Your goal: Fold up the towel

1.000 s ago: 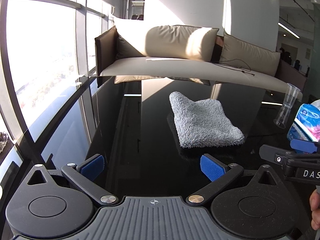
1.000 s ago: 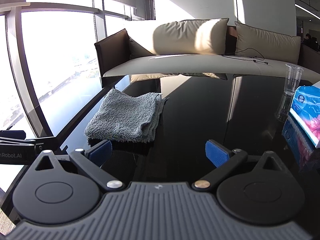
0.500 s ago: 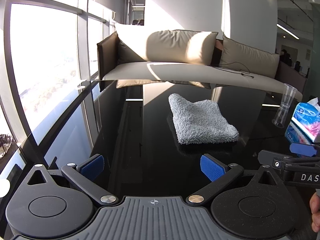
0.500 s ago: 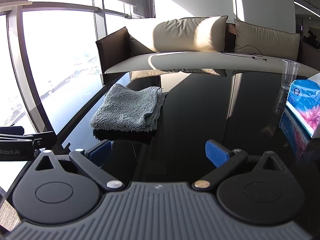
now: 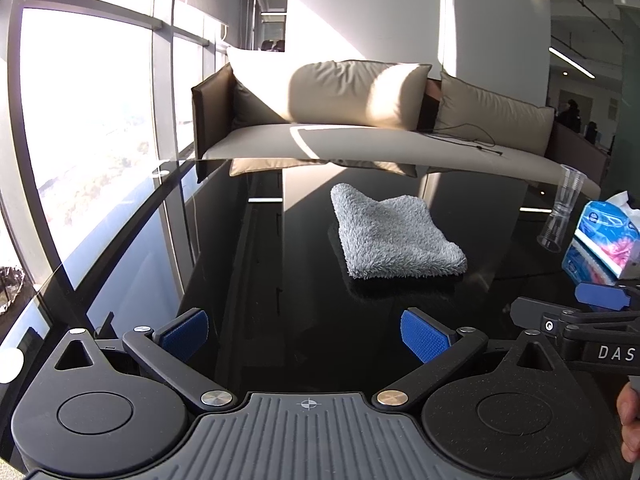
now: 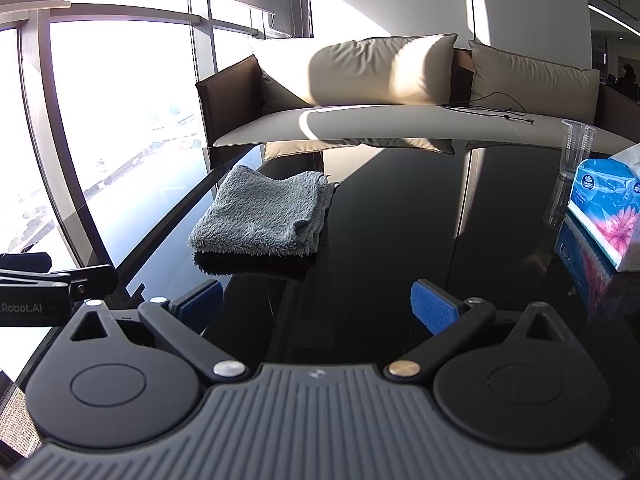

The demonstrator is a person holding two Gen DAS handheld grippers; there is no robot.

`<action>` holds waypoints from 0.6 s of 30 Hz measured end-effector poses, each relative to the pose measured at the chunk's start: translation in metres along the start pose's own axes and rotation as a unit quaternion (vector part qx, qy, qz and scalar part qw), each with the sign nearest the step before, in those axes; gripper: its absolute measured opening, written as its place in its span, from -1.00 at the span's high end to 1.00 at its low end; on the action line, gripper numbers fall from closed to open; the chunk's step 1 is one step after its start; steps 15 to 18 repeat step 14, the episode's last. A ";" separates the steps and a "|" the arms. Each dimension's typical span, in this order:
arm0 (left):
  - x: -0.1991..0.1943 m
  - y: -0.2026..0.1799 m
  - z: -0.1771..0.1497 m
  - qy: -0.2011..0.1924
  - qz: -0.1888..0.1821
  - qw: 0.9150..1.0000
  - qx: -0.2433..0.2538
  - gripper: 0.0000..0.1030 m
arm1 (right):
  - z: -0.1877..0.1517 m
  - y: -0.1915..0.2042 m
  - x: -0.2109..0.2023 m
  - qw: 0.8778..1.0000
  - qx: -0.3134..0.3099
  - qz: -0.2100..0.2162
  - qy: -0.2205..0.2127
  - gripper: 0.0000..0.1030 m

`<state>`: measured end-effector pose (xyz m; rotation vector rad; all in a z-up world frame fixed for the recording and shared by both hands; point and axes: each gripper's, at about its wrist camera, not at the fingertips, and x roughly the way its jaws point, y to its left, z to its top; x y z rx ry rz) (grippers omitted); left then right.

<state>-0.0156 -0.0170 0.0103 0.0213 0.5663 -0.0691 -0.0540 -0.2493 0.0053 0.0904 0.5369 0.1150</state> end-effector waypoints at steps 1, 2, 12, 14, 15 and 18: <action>0.000 0.000 0.000 0.000 -0.001 1.000 0.000 -0.98 | 0.000 0.000 -0.002 1.000 0.000 0.000 0.000 -0.98; 0.000 0.000 -0.001 0.000 -0.002 1.000 -0.001 -0.98 | 0.000 0.000 -0.002 1.000 0.000 0.000 0.001 -0.98; -0.001 0.000 -0.002 -0.003 -0.003 1.000 -0.003 -0.98 | -0.001 0.001 -0.003 1.000 -0.002 0.003 0.000 -0.98; -0.001 0.000 -0.002 -0.002 -0.004 1.000 -0.003 -0.98 | -0.001 0.001 -0.004 1.000 -0.003 0.002 0.000 -0.98; -0.001 0.000 -0.002 -0.002 -0.004 1.000 -0.003 -0.98 | -0.001 0.001 -0.004 1.000 -0.003 0.002 0.000 -0.98; -0.001 0.000 -0.002 -0.002 -0.004 1.000 -0.003 -0.98 | -0.001 0.001 -0.004 1.000 -0.003 0.002 0.000 -0.98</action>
